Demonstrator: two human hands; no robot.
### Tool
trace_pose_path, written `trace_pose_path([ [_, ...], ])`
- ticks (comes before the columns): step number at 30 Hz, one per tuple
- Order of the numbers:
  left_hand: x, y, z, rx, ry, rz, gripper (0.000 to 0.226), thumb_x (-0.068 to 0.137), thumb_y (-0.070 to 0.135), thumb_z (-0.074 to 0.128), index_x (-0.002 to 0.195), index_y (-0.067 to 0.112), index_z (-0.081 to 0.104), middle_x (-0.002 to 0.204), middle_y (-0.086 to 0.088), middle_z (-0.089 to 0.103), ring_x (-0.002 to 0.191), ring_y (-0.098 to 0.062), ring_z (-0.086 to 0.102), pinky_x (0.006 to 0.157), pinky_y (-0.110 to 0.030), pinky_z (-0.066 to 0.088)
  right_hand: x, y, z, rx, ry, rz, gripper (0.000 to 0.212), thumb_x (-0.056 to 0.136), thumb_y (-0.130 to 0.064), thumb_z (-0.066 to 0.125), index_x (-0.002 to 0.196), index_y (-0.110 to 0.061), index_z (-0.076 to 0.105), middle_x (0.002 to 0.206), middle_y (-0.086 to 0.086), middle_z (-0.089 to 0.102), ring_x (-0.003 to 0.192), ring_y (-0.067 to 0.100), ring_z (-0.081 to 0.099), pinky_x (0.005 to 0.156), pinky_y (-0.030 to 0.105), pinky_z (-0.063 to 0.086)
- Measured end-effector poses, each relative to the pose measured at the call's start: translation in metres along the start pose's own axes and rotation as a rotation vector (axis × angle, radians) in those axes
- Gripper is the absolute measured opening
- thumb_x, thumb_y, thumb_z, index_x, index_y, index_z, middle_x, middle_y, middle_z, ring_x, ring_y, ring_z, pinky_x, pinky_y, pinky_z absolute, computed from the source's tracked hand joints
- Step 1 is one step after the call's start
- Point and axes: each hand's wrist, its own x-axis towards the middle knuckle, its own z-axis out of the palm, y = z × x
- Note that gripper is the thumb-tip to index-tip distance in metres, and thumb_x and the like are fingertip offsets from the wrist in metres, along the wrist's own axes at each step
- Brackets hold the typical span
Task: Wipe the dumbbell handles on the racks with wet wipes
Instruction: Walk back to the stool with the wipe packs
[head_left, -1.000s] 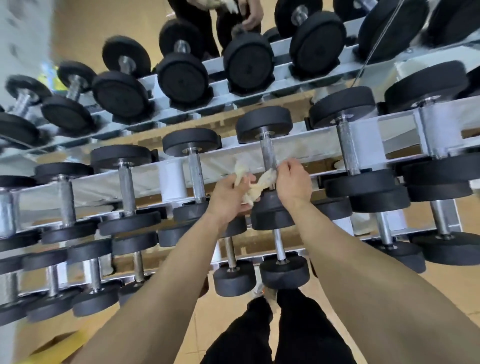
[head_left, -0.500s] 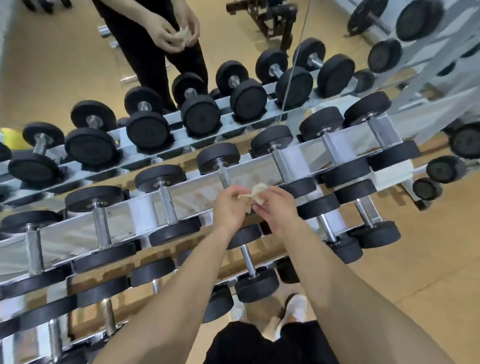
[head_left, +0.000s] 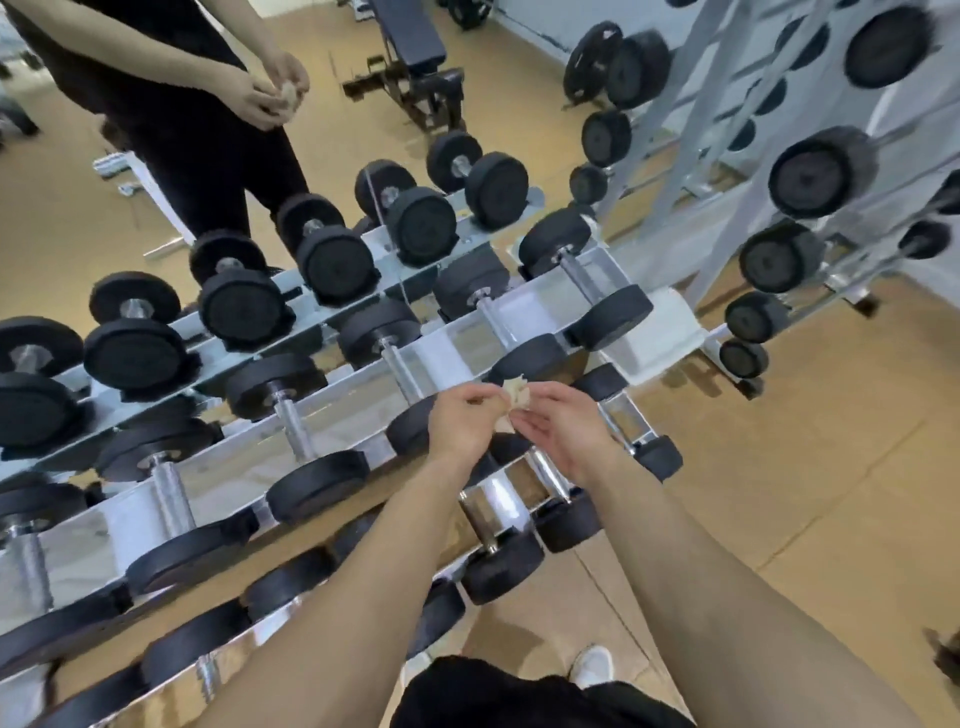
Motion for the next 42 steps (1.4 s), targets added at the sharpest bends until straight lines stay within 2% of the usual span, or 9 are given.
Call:
trace_pose_path([
  [5,0.005,0.04,0.129,-0.004,-0.103,-0.014,0.017,0.081,0.013,0.078,0.083,0.027,0.069,0.094,0.002,0.072,0.093,-0.019,0.069,0.092,-0.044,0.058,0.009,-0.056,-0.119,-0.258,0.076,-0.075,0.015,0.09,0.002,0.066,0.096,-0.01,0.072,0.081,0.003,0.071,0.071,0.013,0.064,0.063,0.023,0.052],
  [13,0.032,0.1,0.276,-0.031,-0.281,-0.097,0.005,0.084,0.013,0.074,0.089,0.015,0.075,0.097,-0.008,0.074,0.093,-0.027,0.071,0.09,-0.045,0.058,0.059,-0.123,-0.25,-0.332,0.205,-0.062,0.02,0.09,-0.007,0.071,0.103,-0.017,0.059,0.1,0.01,0.066,0.075,0.018,0.063,0.054,0.025,0.048],
  [18,0.072,0.121,0.352,-0.138,-0.316,-0.217,0.007,0.084,0.013,0.079,0.09,0.012,0.075,0.083,-0.001,0.074,0.079,-0.015,0.072,0.074,-0.026,0.061,0.113,-0.153,-0.312,-0.345,0.242,-0.032,0.011,0.091,-0.009,0.071,0.099,-0.013,0.065,0.092,0.011,0.066,0.079,0.02,0.063,0.062,0.027,0.05],
  [24,0.152,0.116,0.453,-0.255,-0.332,-0.435,0.015,0.081,-0.002,0.077,0.084,0.012,0.077,0.099,-0.009,0.076,0.097,-0.025,0.073,0.073,-0.024,0.059,0.195,-0.189,-0.379,-0.295,0.212,0.063,0.023,0.096,-0.015,0.063,0.11,0.0,0.073,0.094,0.011,0.068,0.08,0.015,0.059,0.071,0.025,0.048],
  [28,0.207,0.105,0.499,-0.33,-0.285,-0.6,0.028,0.076,-0.008,0.077,0.1,0.007,0.073,0.109,-0.013,0.072,0.096,-0.025,0.072,0.071,-0.026,0.06,0.259,-0.201,-0.406,-0.315,0.241,0.074,0.009,0.09,-0.008,0.075,0.091,0.001,0.074,0.085,0.018,0.064,0.078,0.025,0.054,0.072,0.036,0.045],
  [31,0.252,0.091,0.526,-0.331,-0.307,-0.68,0.012,0.085,0.002,0.074,0.094,0.01,0.073,0.093,-0.01,0.076,0.084,-0.021,0.074,0.07,-0.027,0.06,0.316,-0.193,-0.432,-0.321,0.3,0.126,0.01,0.09,-0.001,0.073,0.082,-0.007,0.071,0.077,0.009,0.068,0.072,0.021,0.059,0.068,0.031,0.05],
  [37,0.373,0.02,0.586,0.077,-0.251,-0.648,0.028,0.066,0.043,0.061,0.073,0.017,0.068,0.083,-0.003,0.074,0.088,-0.03,0.071,0.082,-0.036,0.058,0.451,-0.151,-0.499,-0.39,0.42,0.254,0.018,0.086,-0.007,0.077,0.08,-0.016,0.062,0.079,-0.003,0.067,0.071,0.013,0.063,0.065,0.025,0.048],
  [39,0.415,-0.007,0.609,0.231,-0.238,-0.613,0.026,0.073,0.042,0.055,0.066,0.018,0.061,0.082,-0.006,0.068,0.085,-0.029,0.064,0.074,-0.031,0.047,0.499,-0.134,-0.522,-0.422,0.411,0.296,0.018,0.085,-0.013,0.079,0.083,-0.017,0.062,0.082,-0.002,0.067,0.075,0.015,0.062,0.071,0.027,0.049],
  [42,0.468,-0.043,0.64,0.323,-0.273,-0.578,0.023,0.093,0.031,0.049,0.088,0.018,0.068,0.111,-0.005,0.069,0.095,-0.025,0.059,0.079,-0.03,0.041,0.564,-0.113,-0.549,-0.525,0.343,0.362,0.015,0.085,-0.016,0.08,0.083,-0.017,0.065,0.077,-0.001,0.067,0.071,0.016,0.061,0.071,0.032,0.051],
])
